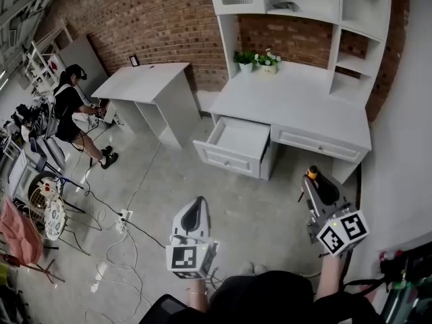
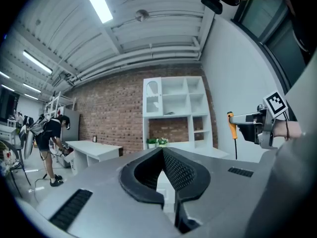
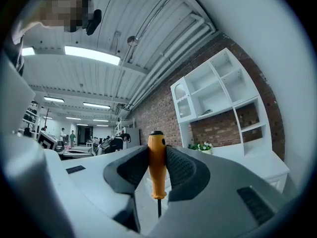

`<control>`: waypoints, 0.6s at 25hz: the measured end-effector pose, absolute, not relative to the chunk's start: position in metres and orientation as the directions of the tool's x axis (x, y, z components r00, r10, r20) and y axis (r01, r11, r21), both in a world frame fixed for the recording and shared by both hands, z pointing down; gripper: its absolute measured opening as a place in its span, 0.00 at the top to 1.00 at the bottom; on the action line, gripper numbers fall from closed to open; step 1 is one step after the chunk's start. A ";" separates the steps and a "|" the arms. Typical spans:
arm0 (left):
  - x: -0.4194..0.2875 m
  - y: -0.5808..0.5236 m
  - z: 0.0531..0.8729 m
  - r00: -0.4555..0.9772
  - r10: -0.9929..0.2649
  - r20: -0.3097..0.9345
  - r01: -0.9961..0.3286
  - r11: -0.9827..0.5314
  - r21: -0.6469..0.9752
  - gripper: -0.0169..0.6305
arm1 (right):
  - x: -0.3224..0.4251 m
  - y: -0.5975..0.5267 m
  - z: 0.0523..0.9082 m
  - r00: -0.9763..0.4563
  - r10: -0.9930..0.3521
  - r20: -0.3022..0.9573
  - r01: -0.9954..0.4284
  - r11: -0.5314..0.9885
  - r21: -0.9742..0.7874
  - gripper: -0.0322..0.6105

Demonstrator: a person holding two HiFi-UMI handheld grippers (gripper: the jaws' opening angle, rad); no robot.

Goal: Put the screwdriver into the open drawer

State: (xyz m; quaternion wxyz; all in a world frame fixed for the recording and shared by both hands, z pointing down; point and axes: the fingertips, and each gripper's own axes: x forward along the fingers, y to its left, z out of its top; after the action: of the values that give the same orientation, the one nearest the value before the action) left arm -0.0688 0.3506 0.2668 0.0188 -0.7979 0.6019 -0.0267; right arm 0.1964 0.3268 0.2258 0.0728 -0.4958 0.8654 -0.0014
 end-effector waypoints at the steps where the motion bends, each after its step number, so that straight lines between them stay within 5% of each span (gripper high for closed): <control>1: -0.067 0.350 0.268 0.275 -0.961 0.025 -0.959 -0.276 -0.070 0.96 | 0.199 0.326 0.226 -0.497 -0.859 -0.124 -0.858 0.508 -0.076 0.77; 15: -0.053 0.342 0.285 0.255 -0.963 0.081 -0.962 -0.262 -0.080 0.96 | 0.198 0.303 0.232 -0.531 -0.838 -0.121 -0.833 0.543 -0.103 0.77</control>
State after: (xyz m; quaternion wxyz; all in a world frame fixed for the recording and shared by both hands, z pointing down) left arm -0.0531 0.3420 0.2853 0.0073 -0.7923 0.6075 -0.0564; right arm 0.1985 0.3030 0.2315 0.0781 -0.4776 0.8749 -0.0165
